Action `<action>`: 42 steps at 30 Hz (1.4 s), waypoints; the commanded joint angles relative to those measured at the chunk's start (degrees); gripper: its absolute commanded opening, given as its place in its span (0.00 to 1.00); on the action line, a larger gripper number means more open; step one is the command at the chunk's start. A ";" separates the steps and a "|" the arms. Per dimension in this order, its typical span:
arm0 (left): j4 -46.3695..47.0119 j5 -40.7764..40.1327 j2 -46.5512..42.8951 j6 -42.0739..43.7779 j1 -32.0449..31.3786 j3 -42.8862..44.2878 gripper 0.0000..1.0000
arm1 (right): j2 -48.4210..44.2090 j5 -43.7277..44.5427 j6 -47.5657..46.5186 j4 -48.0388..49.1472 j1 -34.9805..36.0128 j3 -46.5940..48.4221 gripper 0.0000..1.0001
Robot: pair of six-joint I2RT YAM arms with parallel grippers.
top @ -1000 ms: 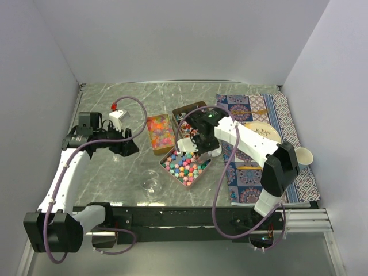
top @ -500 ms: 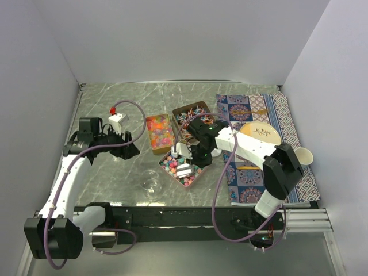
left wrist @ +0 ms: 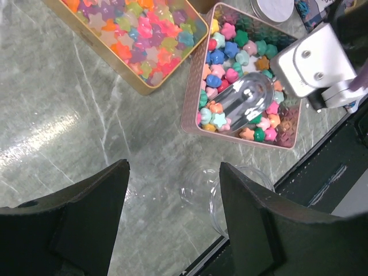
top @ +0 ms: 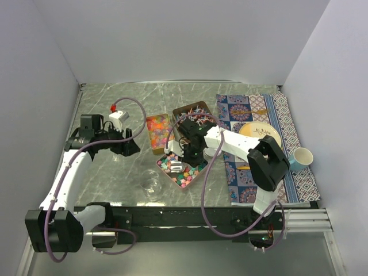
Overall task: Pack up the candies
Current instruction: Scoop the fake candies from the storage box.
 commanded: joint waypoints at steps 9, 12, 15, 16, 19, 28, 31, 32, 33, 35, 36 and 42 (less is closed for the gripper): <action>0.82 -0.07 2.31 -2.06 0.12 4.70 0.69 | -5.88 -2.63 20.13 22.90 2.18 -13.99 0.00; -0.15 -0.07 3.19 -1.18 0.12 5.40 0.69 | -6.09 -0.53 23.91 27.42 2.53 -15.44 0.00; -0.06 0.72 3.37 -1.44 0.20 5.40 0.69 | -5.99 -0.79 24.61 27.15 2.44 -15.25 0.00; 0.03 1.16 3.37 -1.62 0.20 5.49 0.69 | -6.42 -0.61 24.70 27.50 2.44 -15.52 0.00; 1.34 1.08 3.72 -2.84 0.12 5.32 0.69 | -8.62 0.00 24.79 29.61 2.44 -17.18 0.00; 0.73 0.02 4.34 -1.18 0.20 7.16 0.69 | -23.37 0.62 25.49 42.41 2.44 -29.48 0.00; 0.99 -0.07 3.99 -1.18 0.12 7.08 0.69 | -28.83 -0.70 25.14 45.16 2.44 -32.65 0.00; 1.17 0.11 3.81 -1.27 0.20 7.07 0.69 | -29.62 -0.70 24.79 44.91 2.44 -32.48 0.00; 1.43 0.19 3.64 -1.27 0.12 7.07 0.69 | -30.41 -0.35 24.27 44.21 2.44 -31.96 0.00; 2.65 -0.42 3.11 -1.35 0.12 6.90 0.69 | -30.77 -0.43 20.69 39.12 2.53 -29.34 0.00; 3.18 -0.85 2.93 -1.62 0.12 6.72 0.69 | -31.82 -0.61 18.83 37.36 2.10 -28.53 0.00; 8.01 -5.42 1.18 -7.23 0.20 5.76 0.72 | -30.34 -0.52 0.55 13.82 1.13 -14.13 0.00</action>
